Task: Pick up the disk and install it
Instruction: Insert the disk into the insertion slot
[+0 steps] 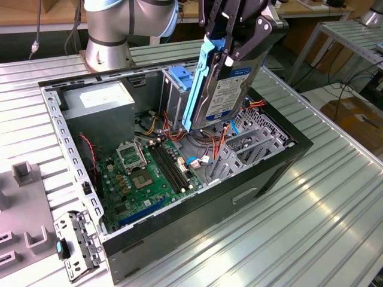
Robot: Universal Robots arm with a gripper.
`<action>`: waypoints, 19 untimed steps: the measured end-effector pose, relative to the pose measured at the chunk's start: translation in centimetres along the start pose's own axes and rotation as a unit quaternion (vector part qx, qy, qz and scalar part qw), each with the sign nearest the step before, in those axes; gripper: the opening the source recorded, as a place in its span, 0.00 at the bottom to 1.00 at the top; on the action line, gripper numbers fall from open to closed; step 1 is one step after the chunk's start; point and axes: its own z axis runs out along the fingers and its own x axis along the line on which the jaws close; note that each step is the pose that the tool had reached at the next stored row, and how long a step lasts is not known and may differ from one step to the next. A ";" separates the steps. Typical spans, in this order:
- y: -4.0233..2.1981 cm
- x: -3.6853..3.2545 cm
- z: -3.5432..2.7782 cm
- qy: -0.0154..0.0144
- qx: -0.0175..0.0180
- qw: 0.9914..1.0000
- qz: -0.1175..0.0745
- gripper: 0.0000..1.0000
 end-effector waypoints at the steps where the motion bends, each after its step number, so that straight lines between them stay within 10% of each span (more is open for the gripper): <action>1: -0.01 0.04 0.00 0.000 0.000 1.000 0.000 0.37; 19: -2.97 2.52 0.74 0.001 0.000 1.000 0.000 0.37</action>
